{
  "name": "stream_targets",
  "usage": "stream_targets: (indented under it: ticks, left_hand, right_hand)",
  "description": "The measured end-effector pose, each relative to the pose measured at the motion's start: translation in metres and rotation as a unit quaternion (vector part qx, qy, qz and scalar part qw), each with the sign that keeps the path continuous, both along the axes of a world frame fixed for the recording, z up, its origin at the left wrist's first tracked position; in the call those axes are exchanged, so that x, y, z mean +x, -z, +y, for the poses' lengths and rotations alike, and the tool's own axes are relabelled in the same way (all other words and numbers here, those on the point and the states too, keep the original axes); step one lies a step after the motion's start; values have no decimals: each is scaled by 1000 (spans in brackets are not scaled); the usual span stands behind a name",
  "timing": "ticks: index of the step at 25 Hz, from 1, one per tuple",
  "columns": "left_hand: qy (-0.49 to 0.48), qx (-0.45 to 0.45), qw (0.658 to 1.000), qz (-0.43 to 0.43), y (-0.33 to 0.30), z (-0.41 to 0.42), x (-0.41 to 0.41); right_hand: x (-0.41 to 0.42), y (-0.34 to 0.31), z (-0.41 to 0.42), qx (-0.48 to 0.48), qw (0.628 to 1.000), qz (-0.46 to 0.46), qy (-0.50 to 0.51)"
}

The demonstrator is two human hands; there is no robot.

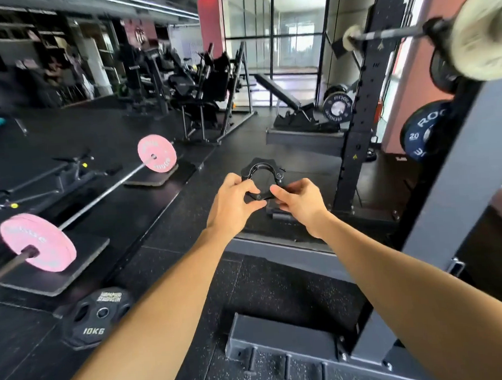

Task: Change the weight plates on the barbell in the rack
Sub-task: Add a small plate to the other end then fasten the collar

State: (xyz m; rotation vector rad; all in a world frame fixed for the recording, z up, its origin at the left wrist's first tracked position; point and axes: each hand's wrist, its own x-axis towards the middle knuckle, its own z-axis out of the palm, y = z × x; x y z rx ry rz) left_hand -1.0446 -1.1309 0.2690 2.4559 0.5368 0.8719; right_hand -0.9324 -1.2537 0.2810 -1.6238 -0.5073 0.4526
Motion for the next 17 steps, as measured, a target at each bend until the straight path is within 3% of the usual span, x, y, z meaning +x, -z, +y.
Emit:
stream_targets:
  ticks: [4, 8, 17]
  left_hand:
    - [9, 21, 998, -51, -52, -83, -54]
    - [-2, -37, 997, -61, -113, -163, -99]
    - [12, -6, 1000, 28, -209, -250, -150]
  right_hand:
    - [-53, -58, -86, 73, 996, 14, -43]
    - [-93, -101, -159, 105, 993, -2, -62]
    - [-144, -169, -260, 117, 990, -54, -60]
